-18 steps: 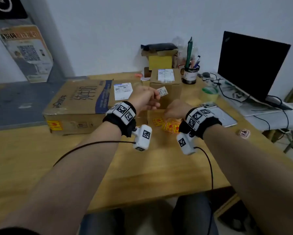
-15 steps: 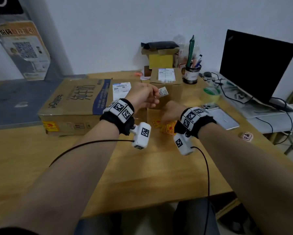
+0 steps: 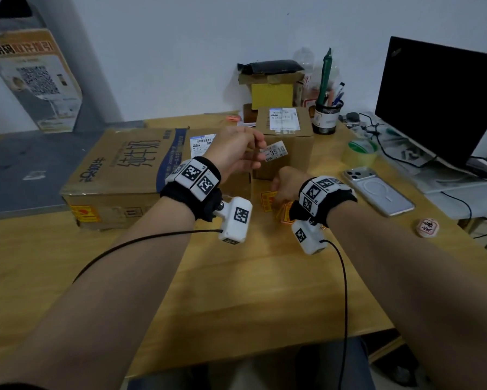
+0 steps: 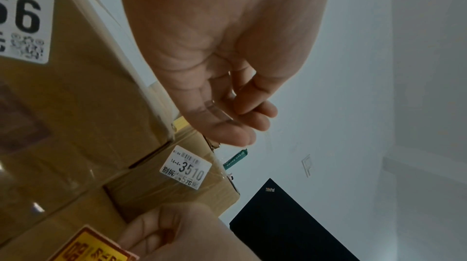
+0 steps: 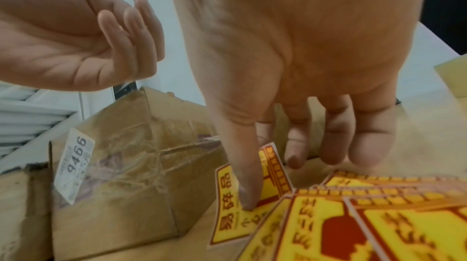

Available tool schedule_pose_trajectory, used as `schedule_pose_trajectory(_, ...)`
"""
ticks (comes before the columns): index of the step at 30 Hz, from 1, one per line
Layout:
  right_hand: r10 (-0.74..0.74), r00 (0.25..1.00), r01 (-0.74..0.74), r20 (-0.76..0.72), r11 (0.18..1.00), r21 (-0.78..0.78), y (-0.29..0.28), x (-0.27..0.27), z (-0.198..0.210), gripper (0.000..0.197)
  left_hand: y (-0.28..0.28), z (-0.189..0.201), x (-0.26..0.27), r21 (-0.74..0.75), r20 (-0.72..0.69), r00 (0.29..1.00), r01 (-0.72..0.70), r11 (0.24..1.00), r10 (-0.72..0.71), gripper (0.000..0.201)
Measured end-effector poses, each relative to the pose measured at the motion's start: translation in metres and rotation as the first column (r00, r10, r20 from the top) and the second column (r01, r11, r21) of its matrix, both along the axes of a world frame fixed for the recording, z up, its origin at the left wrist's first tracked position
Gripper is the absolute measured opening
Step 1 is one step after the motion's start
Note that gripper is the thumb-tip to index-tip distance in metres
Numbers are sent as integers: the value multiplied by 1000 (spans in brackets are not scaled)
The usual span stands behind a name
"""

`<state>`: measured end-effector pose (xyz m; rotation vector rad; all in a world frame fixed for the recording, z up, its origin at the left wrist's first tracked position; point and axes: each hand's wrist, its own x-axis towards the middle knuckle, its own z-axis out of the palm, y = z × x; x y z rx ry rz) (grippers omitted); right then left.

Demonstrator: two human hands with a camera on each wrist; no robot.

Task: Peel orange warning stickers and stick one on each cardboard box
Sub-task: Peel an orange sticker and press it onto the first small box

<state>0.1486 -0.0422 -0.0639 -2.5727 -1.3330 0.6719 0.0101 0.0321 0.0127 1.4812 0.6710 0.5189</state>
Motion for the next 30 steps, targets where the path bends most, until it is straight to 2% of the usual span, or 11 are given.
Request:
schedule_pose_trajectory(3,-75,993,88,-91,984,155,-9,0,10,20,4,0,-7,9,20,1000,6,1000,-6,28)
schedule_pose_trajectory(5,-125,978,168,-165,945,280,-18,1,23,14,5,1,-13,2,54,999,-2,1000,2,28)
schedule_pose_trajectory(9,-197,914,364,-355,785,501,-25,1,49,15,13,3,-20,36,107,991,-87,996,83,26)
schedule_pose_trajectory(13,-102,857,442,-505,650,618,-18,-2,64,17,26,3,-22,96,87,981,-184,978,176,22)
schedule_pose_trajectory(16,-16,807,484,-590,590,646,-5,-8,67,20,34,1,-25,118,55,991,-131,984,125,19)
schedule_pose_trajectory(19,34,757,524,-653,565,637,10,-14,66,16,42,-4,-26,137,40,994,-110,984,106,20)
schedule_pose_trajectory(21,58,747,521,-663,568,637,19,-17,65,13,49,-7,-27,163,50,992,-125,979,118,17)
schedule_pose_trajectory(24,55,792,481,-608,557,677,32,-21,60,8,59,-12,-31,224,84,980,-198,954,183,12)
schedule_pose_trajectory(27,65,842,441,-536,490,752,43,-25,57,23,68,-18,-34,247,113,967,-251,936,230,16)
schedule_pose_trajectory(30,142,825,429,-547,471,770,49,-31,60,20,71,-22,-35,206,90,976,-213,955,198,12)
